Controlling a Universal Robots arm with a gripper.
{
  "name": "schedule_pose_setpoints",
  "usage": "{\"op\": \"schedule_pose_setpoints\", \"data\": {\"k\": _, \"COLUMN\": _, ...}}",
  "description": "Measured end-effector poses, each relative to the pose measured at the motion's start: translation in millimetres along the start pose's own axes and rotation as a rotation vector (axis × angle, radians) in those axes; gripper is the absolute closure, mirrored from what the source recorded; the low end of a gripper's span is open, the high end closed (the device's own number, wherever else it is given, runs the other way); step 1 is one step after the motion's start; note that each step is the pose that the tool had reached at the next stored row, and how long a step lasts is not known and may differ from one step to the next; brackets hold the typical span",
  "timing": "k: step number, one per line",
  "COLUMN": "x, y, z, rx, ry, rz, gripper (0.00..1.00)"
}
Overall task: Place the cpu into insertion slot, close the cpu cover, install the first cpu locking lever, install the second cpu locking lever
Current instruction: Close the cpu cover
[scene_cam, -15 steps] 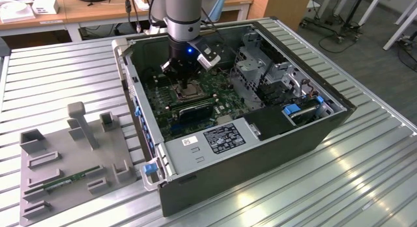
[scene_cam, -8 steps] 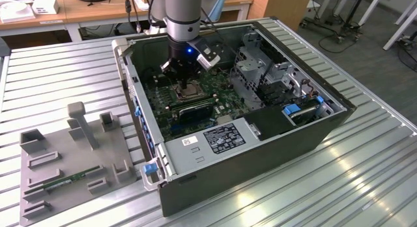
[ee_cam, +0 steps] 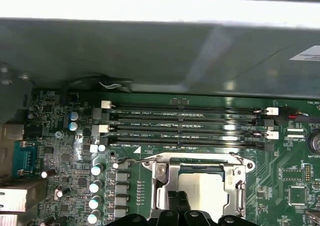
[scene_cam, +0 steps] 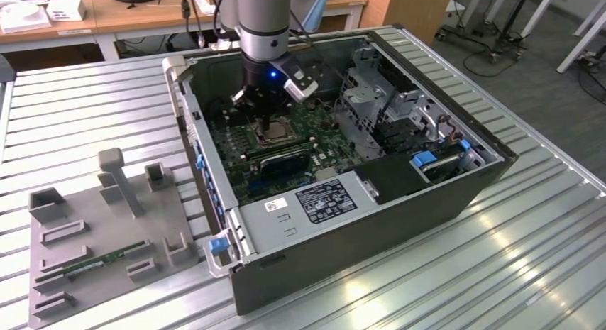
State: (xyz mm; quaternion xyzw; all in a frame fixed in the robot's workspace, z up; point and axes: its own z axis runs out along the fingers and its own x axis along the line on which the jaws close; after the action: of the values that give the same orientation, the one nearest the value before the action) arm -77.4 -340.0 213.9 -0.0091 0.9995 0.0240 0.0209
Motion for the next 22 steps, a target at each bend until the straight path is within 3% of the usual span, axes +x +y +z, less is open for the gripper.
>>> {"op": "schedule_pose_setpoints", "data": {"k": 13, "x": 6.9, "y": -0.1, "z": 4.8, "rx": 0.0001, "ry": 0.0000, "rz": 0.000, "gripper": 0.89}}
{"op": "schedule_pose_setpoints", "data": {"k": 22, "x": 7.5, "y": -0.4, "z": 8.9, "rx": 0.0010, "ry": 0.0001, "rz": 0.000, "gripper": 0.89}}
